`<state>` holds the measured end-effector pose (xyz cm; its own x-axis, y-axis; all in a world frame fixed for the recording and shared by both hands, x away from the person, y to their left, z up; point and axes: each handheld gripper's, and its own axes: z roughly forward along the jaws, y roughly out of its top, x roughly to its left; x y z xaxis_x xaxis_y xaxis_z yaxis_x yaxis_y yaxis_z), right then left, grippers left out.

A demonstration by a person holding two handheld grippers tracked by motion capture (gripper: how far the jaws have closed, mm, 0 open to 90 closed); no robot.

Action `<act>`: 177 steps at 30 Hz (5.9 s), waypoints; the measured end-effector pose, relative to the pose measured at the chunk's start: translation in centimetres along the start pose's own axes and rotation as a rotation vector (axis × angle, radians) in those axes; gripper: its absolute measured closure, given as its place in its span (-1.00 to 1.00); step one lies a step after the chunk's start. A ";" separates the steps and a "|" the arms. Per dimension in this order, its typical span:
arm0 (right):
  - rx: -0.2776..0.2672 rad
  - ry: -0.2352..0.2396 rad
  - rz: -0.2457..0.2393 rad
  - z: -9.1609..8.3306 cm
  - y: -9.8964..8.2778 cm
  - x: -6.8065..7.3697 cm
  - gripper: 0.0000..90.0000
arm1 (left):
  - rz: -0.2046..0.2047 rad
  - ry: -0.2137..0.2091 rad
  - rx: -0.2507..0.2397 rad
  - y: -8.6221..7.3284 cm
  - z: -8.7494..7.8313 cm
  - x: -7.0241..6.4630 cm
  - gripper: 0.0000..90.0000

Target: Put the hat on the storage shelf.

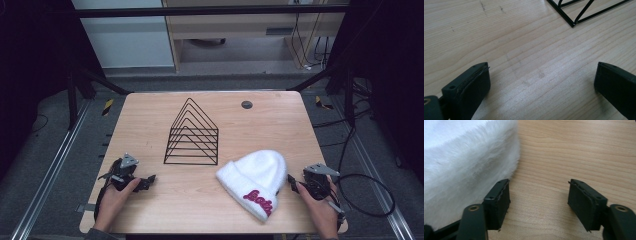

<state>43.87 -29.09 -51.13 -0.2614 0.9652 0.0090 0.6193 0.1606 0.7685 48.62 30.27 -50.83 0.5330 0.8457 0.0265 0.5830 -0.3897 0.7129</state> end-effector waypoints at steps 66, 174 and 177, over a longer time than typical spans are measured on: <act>0.275 0.190 -0.133 3.6 9.1 3.5 0.82 | -0.012 0.007 0.000 -0.2 -0.2 -0.2 -1.00; -0.614 0.448 -0.420 -14.5 32.3 16.4 0.85 | 0.215 -0.300 -0.415 20.1 -9.5 -5.7 -0.61; -0.615 0.469 -0.426 -14.0 32.7 17.0 0.85 | 0.196 -0.321 -0.423 20.6 -9.2 -5.7 -0.53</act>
<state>49.32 -10.28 -16.95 -0.7394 0.6432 -0.1990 -0.0730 0.2172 0.9734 51.92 20.76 -29.86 0.8050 0.5930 0.0196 0.1927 -0.2925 0.9367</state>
